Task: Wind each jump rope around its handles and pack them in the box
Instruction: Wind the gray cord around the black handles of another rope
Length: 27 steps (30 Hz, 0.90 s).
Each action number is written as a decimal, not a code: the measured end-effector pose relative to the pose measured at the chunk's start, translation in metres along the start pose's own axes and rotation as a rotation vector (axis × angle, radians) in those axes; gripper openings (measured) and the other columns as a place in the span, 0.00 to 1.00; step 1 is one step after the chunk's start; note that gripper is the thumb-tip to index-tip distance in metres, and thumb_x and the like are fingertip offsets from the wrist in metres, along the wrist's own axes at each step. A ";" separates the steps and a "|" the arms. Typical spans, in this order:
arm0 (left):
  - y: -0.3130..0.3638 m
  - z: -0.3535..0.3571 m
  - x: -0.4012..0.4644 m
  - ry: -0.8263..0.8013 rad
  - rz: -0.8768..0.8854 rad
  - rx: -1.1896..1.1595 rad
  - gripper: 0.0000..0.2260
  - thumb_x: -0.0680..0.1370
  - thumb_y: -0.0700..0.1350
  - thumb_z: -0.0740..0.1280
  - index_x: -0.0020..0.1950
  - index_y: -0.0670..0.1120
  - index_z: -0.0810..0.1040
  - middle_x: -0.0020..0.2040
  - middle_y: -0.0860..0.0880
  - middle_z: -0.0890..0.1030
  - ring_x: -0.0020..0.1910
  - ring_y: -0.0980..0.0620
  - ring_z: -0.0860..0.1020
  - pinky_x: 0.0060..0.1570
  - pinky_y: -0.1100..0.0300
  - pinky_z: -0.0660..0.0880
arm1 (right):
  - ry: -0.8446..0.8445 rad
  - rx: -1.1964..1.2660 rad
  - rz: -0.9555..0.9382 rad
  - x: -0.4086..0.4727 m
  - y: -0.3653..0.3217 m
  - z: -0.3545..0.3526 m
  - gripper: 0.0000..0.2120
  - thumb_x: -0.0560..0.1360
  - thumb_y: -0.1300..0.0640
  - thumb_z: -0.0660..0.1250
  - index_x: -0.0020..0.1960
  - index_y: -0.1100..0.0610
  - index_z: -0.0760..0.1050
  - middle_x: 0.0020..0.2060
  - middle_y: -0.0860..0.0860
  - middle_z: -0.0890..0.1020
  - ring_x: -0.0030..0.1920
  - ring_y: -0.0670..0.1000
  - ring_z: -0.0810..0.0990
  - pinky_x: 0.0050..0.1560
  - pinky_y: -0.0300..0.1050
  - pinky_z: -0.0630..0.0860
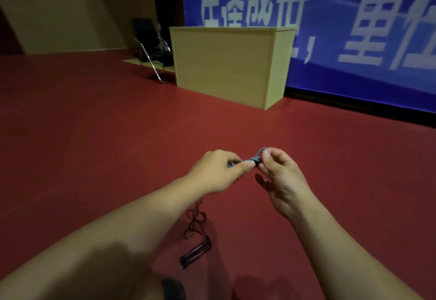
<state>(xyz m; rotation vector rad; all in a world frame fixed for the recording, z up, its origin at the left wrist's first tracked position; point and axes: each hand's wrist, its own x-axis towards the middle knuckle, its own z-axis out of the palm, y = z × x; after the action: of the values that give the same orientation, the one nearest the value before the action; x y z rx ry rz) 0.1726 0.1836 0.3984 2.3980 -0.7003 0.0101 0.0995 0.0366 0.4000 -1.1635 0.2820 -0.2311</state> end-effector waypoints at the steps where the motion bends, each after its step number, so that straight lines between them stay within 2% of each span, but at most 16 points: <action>1: -0.006 -0.003 -0.003 -0.056 -0.012 0.005 0.25 0.71 0.72 0.59 0.43 0.54 0.83 0.33 0.56 0.82 0.37 0.54 0.82 0.42 0.53 0.79 | -0.015 -0.061 -0.011 -0.003 0.006 0.001 0.07 0.79 0.59 0.65 0.43 0.51 0.76 0.38 0.47 0.81 0.40 0.45 0.76 0.44 0.44 0.73; 3: -0.015 -0.009 -0.006 -0.176 -0.053 -0.006 0.25 0.74 0.70 0.60 0.38 0.50 0.81 0.30 0.53 0.79 0.31 0.50 0.79 0.33 0.56 0.76 | -0.061 -0.164 -0.028 -0.008 0.016 0.003 0.05 0.79 0.58 0.65 0.46 0.51 0.77 0.41 0.47 0.81 0.43 0.46 0.76 0.46 0.46 0.74; 5: -0.023 -0.014 -0.007 -0.256 -0.072 -0.004 0.27 0.76 0.68 0.60 0.38 0.46 0.79 0.29 0.50 0.72 0.28 0.50 0.71 0.30 0.59 0.66 | -0.105 -0.237 -0.036 -0.011 0.023 0.001 0.05 0.80 0.59 0.64 0.50 0.51 0.77 0.44 0.47 0.81 0.45 0.46 0.77 0.47 0.47 0.74; 7: -0.045 -0.014 -0.014 -0.257 -0.077 -0.078 0.27 0.77 0.68 0.59 0.37 0.46 0.78 0.28 0.50 0.70 0.27 0.52 0.68 0.30 0.60 0.63 | -0.152 -0.352 -0.024 -0.008 0.035 0.008 0.08 0.80 0.61 0.63 0.54 0.51 0.78 0.47 0.47 0.82 0.45 0.45 0.78 0.48 0.47 0.75; 9: -0.066 -0.005 -0.020 -0.237 -0.101 -0.167 0.26 0.78 0.67 0.59 0.31 0.48 0.72 0.25 0.53 0.67 0.23 0.55 0.65 0.28 0.60 0.60 | -0.176 -0.442 0.003 -0.002 0.045 0.015 0.09 0.80 0.60 0.64 0.57 0.51 0.79 0.47 0.47 0.83 0.44 0.46 0.78 0.47 0.47 0.76; 12: -0.099 0.014 -0.034 -0.181 -0.149 -0.292 0.26 0.78 0.66 0.59 0.30 0.48 0.65 0.24 0.53 0.62 0.23 0.54 0.61 0.29 0.58 0.57 | -0.214 -0.558 0.040 0.012 0.066 0.031 0.09 0.79 0.58 0.66 0.58 0.52 0.79 0.48 0.49 0.83 0.43 0.47 0.78 0.45 0.47 0.77; 15: -0.151 0.030 -0.049 -0.126 -0.261 -0.470 0.23 0.78 0.64 0.60 0.33 0.47 0.67 0.26 0.54 0.61 0.24 0.55 0.60 0.29 0.59 0.56 | -0.252 -0.632 0.086 0.035 0.110 0.060 0.07 0.78 0.57 0.67 0.56 0.53 0.80 0.48 0.49 0.83 0.41 0.46 0.79 0.44 0.46 0.78; 17: -0.180 0.040 -0.064 -0.063 -0.397 -0.602 0.23 0.77 0.65 0.62 0.35 0.48 0.69 0.29 0.53 0.63 0.27 0.55 0.63 0.31 0.60 0.59 | -0.264 -0.619 0.122 0.043 0.138 0.078 0.07 0.78 0.58 0.67 0.55 0.53 0.80 0.45 0.48 0.84 0.41 0.46 0.80 0.43 0.45 0.77; 20: -0.244 0.056 -0.096 0.107 -0.730 -0.734 0.21 0.75 0.68 0.62 0.40 0.50 0.74 0.37 0.50 0.70 0.37 0.54 0.69 0.40 0.58 0.68 | -0.296 -0.575 0.237 0.055 0.207 0.113 0.07 0.79 0.59 0.66 0.55 0.53 0.80 0.43 0.49 0.84 0.41 0.48 0.82 0.41 0.43 0.77; 22: -0.280 0.065 -0.125 0.151 -0.916 -0.765 0.20 0.78 0.65 0.59 0.46 0.49 0.79 0.43 0.50 0.76 0.44 0.53 0.74 0.51 0.56 0.73 | -0.340 -0.560 0.314 0.055 0.250 0.130 0.08 0.79 0.58 0.66 0.56 0.52 0.80 0.46 0.51 0.84 0.42 0.49 0.82 0.40 0.42 0.77; 24: -0.309 0.073 -0.156 0.180 -1.128 -0.869 0.29 0.79 0.66 0.58 0.58 0.42 0.81 0.52 0.47 0.81 0.54 0.48 0.79 0.60 0.55 0.73 | -0.392 -0.557 0.393 0.050 0.291 0.146 0.07 0.78 0.57 0.67 0.55 0.51 0.80 0.45 0.49 0.84 0.42 0.48 0.81 0.39 0.42 0.77; 25: -0.319 0.076 -0.170 0.211 -1.208 -0.993 0.30 0.78 0.67 0.58 0.60 0.42 0.80 0.53 0.45 0.83 0.54 0.45 0.81 0.60 0.53 0.74 | -0.422 -0.557 0.434 0.046 0.311 0.153 0.07 0.79 0.57 0.66 0.55 0.51 0.80 0.43 0.48 0.84 0.41 0.47 0.81 0.40 0.43 0.78; 27: -0.340 0.081 -0.196 0.317 -1.316 -1.319 0.28 0.77 0.66 0.61 0.59 0.44 0.81 0.50 0.43 0.85 0.48 0.43 0.83 0.54 0.50 0.78 | -0.508 -0.567 0.516 0.037 0.352 0.167 0.08 0.79 0.58 0.66 0.56 0.52 0.80 0.43 0.49 0.83 0.41 0.46 0.81 0.43 0.43 0.79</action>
<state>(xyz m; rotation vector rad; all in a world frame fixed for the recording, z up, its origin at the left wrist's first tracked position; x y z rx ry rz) 0.1569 0.4554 0.1043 1.1062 0.8759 -0.4448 0.2023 0.3034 0.1325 -1.6109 0.1905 0.6307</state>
